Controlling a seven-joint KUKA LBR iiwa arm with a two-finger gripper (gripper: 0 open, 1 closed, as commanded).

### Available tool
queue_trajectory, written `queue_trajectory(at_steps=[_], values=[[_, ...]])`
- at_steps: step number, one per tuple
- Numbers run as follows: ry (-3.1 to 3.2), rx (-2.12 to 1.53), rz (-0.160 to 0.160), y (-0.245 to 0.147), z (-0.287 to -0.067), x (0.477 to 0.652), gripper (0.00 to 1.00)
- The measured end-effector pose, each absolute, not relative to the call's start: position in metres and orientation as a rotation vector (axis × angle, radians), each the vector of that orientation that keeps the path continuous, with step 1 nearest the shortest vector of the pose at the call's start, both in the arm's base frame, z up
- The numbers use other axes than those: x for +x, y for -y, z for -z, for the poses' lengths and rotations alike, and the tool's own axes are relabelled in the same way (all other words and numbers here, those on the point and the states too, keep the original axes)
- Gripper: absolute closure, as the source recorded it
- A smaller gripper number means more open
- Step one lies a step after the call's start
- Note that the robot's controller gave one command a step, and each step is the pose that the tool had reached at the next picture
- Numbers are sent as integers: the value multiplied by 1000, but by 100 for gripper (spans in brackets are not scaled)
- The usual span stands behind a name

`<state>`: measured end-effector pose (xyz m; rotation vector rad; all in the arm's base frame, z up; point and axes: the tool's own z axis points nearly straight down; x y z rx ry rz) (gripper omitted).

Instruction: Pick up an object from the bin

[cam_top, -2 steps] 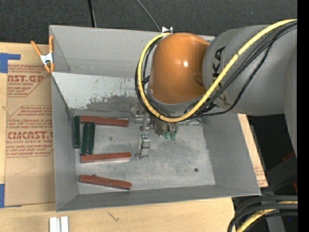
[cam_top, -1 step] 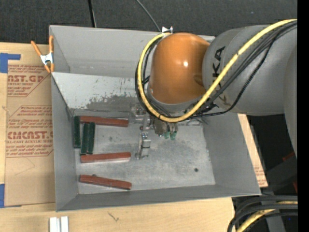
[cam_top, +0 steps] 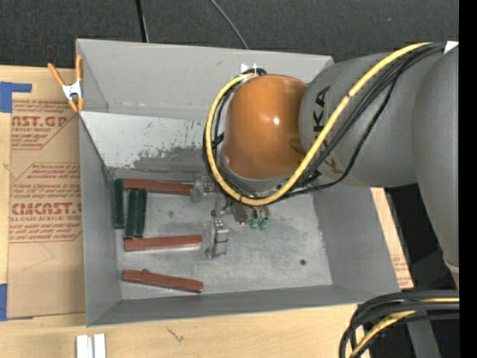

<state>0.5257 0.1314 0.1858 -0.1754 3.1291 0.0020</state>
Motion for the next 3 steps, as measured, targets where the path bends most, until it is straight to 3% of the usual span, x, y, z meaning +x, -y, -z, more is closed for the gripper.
queue_trajectory(at_steps=[1, 2, 3], values=[[-3078, -588, -1, -139, -128, 556, 0], [-3042, -790, -3, -128, -69, 515, 100], [-3041, -790, -4, -128, -69, 515, 0]])
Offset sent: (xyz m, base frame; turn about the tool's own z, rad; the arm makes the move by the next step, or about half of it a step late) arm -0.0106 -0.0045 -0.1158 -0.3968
